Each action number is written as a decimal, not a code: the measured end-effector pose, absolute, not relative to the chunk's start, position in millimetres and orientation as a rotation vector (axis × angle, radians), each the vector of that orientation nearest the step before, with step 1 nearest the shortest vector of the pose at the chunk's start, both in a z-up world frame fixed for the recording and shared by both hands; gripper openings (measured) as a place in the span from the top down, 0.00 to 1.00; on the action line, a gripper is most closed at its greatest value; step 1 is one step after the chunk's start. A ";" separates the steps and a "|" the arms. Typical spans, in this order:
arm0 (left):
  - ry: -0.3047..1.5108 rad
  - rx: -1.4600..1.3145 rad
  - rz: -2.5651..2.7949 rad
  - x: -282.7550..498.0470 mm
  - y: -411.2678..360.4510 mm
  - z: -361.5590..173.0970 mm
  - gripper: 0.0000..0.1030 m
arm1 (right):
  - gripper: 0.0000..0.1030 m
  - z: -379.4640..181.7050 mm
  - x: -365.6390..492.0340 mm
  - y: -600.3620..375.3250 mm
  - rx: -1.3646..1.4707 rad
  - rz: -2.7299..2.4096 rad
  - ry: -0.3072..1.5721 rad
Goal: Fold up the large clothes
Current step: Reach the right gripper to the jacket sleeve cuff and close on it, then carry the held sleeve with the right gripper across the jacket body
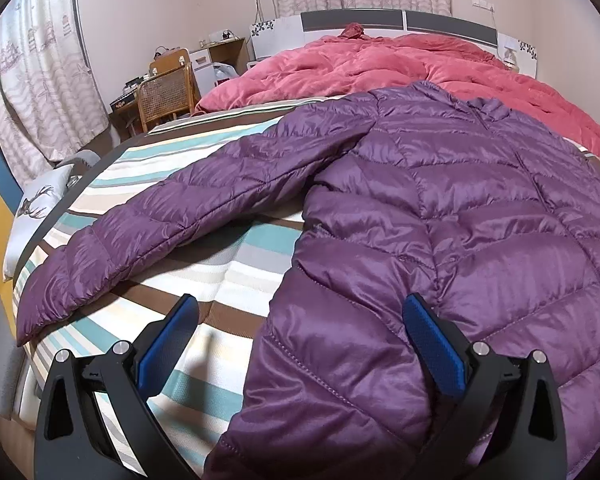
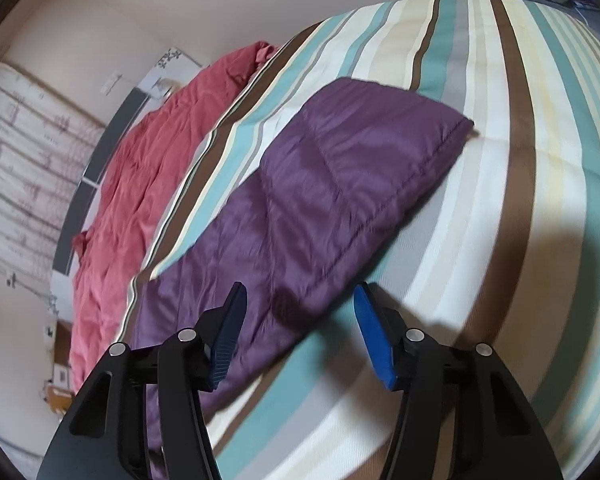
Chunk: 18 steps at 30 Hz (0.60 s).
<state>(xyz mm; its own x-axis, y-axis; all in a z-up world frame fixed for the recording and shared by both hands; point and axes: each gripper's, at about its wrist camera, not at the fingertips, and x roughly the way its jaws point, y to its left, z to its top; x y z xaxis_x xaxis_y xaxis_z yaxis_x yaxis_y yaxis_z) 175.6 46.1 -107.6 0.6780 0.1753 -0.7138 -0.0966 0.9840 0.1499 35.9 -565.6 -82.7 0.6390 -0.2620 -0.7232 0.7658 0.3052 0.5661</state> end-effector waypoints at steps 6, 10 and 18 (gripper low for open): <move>0.824 0.102 0.150 177.4 47.6 -112.6 0.02 | 0.71 -86.0 41.6 -580.9 1.053 -0.802 0.546; 0.839 0.074 0.140 178.3 51.0 -115.3 0.02 | 0.88 -85.2 46.8 -589.7 1.013 -0.801 0.567; 0.844 0.083 0.154 179.3 47.0 -118.4 0.02 | 0.90 -50.7 76.3 -562.7 0.740 -0.763 0.585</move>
